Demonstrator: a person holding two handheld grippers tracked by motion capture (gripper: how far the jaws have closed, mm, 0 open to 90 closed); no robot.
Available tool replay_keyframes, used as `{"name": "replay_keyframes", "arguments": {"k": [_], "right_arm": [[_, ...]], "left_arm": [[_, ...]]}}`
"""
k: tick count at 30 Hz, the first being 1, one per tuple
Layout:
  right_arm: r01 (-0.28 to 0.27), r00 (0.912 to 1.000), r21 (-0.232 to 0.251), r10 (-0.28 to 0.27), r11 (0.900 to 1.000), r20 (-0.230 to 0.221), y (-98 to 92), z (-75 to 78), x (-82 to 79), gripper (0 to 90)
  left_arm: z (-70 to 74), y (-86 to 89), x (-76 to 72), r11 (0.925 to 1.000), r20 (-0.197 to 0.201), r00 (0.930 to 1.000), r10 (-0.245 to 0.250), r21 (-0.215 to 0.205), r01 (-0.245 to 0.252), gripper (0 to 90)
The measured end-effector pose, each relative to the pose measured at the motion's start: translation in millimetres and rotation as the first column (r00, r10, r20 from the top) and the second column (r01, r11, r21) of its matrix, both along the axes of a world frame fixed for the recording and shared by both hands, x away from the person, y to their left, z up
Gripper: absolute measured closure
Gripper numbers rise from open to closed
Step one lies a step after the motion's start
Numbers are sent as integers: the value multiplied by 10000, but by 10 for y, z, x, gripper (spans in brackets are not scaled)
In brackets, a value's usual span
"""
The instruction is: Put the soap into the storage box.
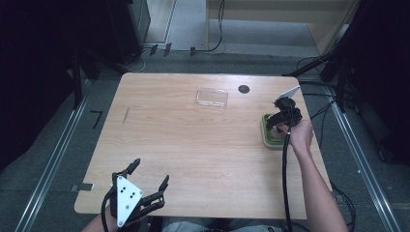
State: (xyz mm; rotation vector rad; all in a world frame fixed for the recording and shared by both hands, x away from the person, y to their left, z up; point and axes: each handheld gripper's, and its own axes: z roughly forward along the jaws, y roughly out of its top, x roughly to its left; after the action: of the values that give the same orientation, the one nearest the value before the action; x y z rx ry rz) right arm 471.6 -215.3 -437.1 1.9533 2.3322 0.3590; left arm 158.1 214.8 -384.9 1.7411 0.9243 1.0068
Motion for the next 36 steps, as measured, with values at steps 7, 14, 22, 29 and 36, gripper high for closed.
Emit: {"name": "replay_keyframes", "arguments": {"k": [7,14,22,29,36], "right_arm": [[-10,9999,13,10,10000,-103,8,-53,9,332],[106,9999,-43,-106,9999,35,11,-61,6,332],[153,9999,-62,-153,9999,19,5,-80,7,332],[206,9998,-63,-206,9998,3,-1,-93,11,343],[143,9997,-153,-140,9998,183,-9,-36,-11,355]], "left_arm": [[0,0,1,10000,-1,10000,-1,2,1,139],[-1,-1,-1,10000,18,10000,-9,-7,9,139],[-1,-1,-2,10000,21,10000,-19,15,19,139],[-1,-3,-2,10000,23,10000,-14,23,14,139],[-1,-4,-3,10000,35,10000,-19,41,19,139]]}}
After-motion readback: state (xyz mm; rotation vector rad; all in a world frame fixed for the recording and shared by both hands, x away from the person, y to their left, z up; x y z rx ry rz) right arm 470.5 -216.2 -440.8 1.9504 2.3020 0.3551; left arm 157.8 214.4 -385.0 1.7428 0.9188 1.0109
